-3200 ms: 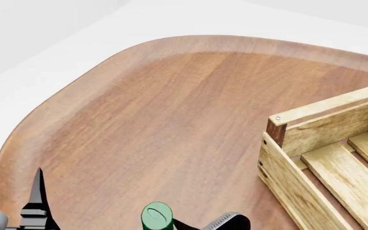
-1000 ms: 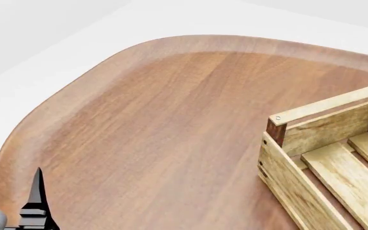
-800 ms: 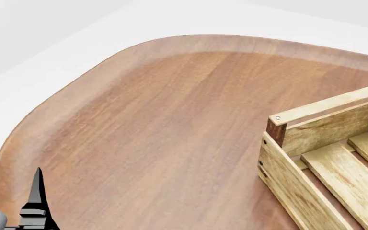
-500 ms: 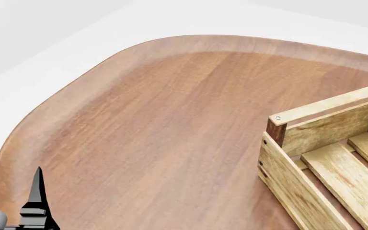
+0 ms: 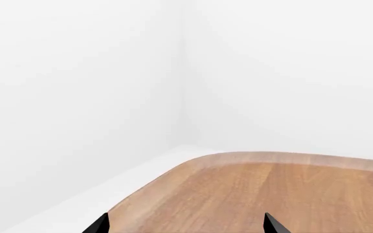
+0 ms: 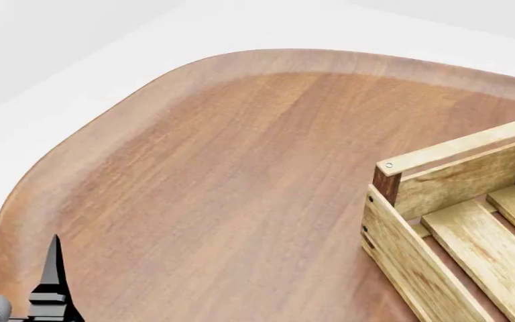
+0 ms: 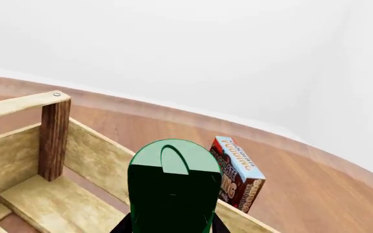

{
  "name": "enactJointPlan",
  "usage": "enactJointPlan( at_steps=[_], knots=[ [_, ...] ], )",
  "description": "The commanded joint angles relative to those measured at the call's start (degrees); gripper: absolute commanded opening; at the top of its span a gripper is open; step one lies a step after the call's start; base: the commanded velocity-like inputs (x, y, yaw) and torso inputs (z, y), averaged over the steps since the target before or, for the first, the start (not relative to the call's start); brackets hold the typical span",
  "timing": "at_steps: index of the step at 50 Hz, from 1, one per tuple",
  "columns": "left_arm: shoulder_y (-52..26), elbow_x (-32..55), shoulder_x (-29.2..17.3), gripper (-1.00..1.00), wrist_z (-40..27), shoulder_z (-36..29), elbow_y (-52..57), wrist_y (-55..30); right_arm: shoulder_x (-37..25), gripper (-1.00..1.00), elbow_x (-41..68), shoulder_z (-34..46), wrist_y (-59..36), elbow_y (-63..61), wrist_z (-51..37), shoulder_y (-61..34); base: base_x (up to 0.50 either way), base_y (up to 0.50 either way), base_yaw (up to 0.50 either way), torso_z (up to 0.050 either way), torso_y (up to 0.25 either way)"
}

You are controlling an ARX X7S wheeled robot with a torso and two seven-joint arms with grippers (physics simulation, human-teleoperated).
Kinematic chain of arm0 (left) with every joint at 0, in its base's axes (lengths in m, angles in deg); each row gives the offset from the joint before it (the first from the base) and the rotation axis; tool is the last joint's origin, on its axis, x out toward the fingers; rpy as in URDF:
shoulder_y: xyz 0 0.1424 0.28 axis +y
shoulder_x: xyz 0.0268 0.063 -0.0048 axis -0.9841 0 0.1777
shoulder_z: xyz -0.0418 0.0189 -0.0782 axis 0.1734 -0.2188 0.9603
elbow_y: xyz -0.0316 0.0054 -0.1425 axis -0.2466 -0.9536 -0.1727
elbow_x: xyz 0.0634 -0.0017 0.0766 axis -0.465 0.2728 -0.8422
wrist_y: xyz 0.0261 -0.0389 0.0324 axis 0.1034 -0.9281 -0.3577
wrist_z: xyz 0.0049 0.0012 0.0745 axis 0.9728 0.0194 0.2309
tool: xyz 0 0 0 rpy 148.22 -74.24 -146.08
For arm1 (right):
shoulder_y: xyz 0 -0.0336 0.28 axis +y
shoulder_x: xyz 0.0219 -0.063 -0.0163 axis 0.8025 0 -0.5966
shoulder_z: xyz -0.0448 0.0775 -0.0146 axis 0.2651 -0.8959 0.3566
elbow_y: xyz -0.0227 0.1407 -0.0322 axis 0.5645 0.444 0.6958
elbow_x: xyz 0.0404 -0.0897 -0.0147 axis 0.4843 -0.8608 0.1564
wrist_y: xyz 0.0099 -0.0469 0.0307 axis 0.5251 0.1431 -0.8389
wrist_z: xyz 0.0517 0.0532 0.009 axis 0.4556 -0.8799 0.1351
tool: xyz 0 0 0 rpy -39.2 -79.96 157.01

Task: Pick up the salad dressing and put it in the tray.

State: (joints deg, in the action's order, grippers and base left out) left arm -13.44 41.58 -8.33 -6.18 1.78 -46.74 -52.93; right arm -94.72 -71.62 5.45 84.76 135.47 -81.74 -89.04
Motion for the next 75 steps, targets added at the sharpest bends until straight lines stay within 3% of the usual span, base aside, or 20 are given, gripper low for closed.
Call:
enactJointPlan(
  at_steps=[1,73,74,75],
  knots=[
    [0.0,0.0,-0.1,1.00,-0.2,-0.2,-0.2,0.1,0.6,-1.00,-2.3,0.4,7.5,11.9,0.2,-3.7,0.00,0.00,0.00,0.000,0.000],
    [-0.3,-0.1,-1.0,1.00,-1.1,-1.4,-0.1,0.4,3.3,-1.00,-5.0,-9.6,8.7,12.3,-2.1,6.4,0.00,0.00,0.00,0.000,0.000],
    [-0.3,-0.1,-1.0,1.00,-1.1,-1.4,-0.1,0.5,3.3,1.00,-5.1,-9.6,8.8,12.3,-2.0,6.4,0.00,0.00,0.00,0.000,0.000],
    [-0.3,-0.1,-1.0,1.00,-1.1,-1.4,-0.2,0.5,3.3,1.00,-5.2,-9.6,8.9,12.3,-1.9,6.4,0.00,0.00,0.00,0.000,0.000]
  ],
)
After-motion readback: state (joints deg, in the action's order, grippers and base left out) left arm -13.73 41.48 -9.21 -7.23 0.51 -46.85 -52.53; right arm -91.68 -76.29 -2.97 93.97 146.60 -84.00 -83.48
